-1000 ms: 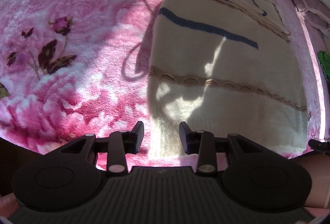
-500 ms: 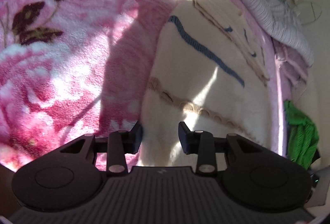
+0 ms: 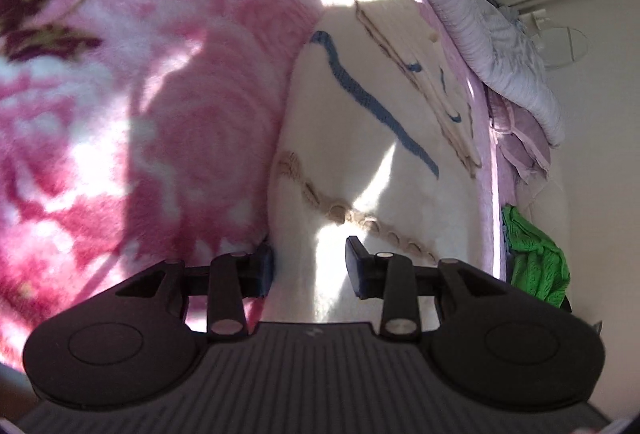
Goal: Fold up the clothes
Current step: 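Lower both grippers to the sweater hem and grasp it, then lift the hem with both grippers and fold it toward the collar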
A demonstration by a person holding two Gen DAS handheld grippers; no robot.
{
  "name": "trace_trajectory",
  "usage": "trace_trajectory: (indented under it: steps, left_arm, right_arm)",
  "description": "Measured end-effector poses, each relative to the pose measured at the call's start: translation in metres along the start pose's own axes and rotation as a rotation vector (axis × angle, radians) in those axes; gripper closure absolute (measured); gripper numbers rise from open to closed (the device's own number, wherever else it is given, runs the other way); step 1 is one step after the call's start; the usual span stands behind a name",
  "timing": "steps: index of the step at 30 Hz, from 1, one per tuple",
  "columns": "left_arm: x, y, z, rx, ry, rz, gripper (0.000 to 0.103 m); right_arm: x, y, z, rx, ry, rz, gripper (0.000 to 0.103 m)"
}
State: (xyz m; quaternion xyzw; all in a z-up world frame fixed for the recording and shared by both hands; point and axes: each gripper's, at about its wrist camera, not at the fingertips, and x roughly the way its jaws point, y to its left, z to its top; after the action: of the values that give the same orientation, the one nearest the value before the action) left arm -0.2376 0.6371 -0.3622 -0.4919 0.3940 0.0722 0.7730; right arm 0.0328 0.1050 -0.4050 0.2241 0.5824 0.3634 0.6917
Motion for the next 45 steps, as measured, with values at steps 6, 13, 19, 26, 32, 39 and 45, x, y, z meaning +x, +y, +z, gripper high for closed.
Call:
trace_trajectory:
  steps: [6,13,19,26,32,39,45]
  left_arm:
    - [0.002,0.015,-0.002,0.047,-0.022,-0.062,0.090]
    - [0.010,0.027,-0.001,0.099,-0.035,-0.157,0.091]
    - [0.014,0.032,0.001,0.173,-0.032,-0.235,0.096]
    - [0.012,0.028,-0.006,0.159,-0.062,-0.211,0.096]
    - [0.011,0.033,-0.007,0.126,-0.067,-0.233,0.096]
    - [0.006,0.028,0.002,0.125,-0.026,-0.207,0.098]
    - [-0.023,0.024,-0.009,0.142,-0.085,-0.217,0.099]
  right_arm:
    - [0.005,-0.019,0.006,-0.015,0.001,0.128,0.063]
    - [0.002,-0.026,0.000,-0.024,-0.020,0.165,0.069]
    - [0.003,-0.026,-0.012,-0.013,-0.079,0.108,0.093]
    - [-0.002,-0.022,-0.019,0.071,-0.118,0.050,0.095]
    - [0.001,-0.025,-0.012,0.126,-0.115,0.064,0.094]
    - [0.001,-0.025,-0.004,0.124,-0.083,0.073,0.096]
    - [-0.020,-0.001,-0.006,0.079,-0.107,0.090,0.097]
